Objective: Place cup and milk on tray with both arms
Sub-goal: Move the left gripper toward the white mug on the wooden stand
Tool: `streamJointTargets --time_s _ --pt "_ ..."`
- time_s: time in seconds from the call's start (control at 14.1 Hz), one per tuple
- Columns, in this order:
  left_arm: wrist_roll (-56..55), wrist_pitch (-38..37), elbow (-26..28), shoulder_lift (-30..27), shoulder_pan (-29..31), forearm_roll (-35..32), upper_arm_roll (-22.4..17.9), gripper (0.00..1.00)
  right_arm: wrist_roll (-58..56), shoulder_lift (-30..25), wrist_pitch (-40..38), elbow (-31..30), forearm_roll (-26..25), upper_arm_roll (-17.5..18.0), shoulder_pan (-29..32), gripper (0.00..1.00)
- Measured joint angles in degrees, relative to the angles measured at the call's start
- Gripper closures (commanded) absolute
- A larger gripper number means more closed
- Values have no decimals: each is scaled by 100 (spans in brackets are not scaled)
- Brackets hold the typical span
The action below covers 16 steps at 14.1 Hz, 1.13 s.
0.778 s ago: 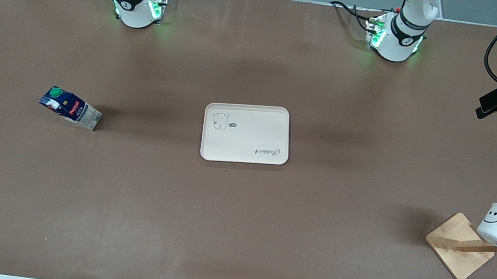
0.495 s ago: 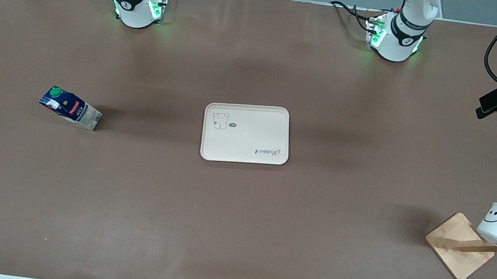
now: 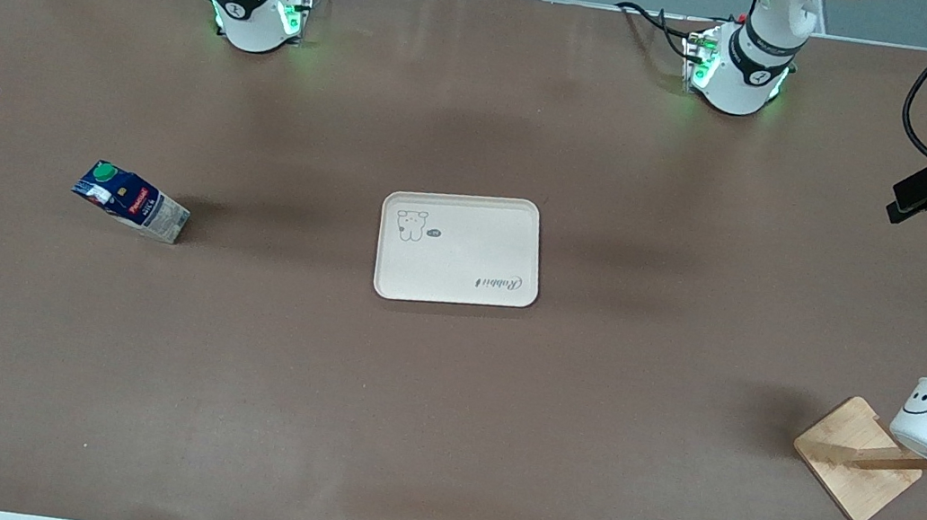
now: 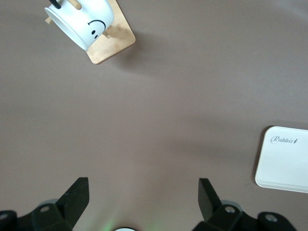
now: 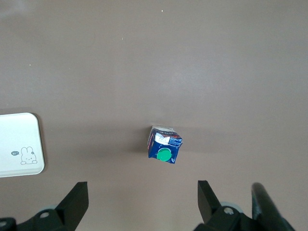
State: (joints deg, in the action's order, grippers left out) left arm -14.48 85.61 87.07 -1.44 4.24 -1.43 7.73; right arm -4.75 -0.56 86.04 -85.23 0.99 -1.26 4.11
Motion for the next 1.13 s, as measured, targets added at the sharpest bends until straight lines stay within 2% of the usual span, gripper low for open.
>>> streamJointTargets --time_s 0.35,0.71,1.13 --pt "1 1159 521 19 383 -185 -25 0 0 28 7 2 56 -5 2 0" --pt "27 3141 1961 -159 1009 -192 -19 0 0 36 8 5 68 -14 9 0" --pt "40 5156 3179 -109 1411 -192 -15 0 0 48 9 7 83 -15 14 0"
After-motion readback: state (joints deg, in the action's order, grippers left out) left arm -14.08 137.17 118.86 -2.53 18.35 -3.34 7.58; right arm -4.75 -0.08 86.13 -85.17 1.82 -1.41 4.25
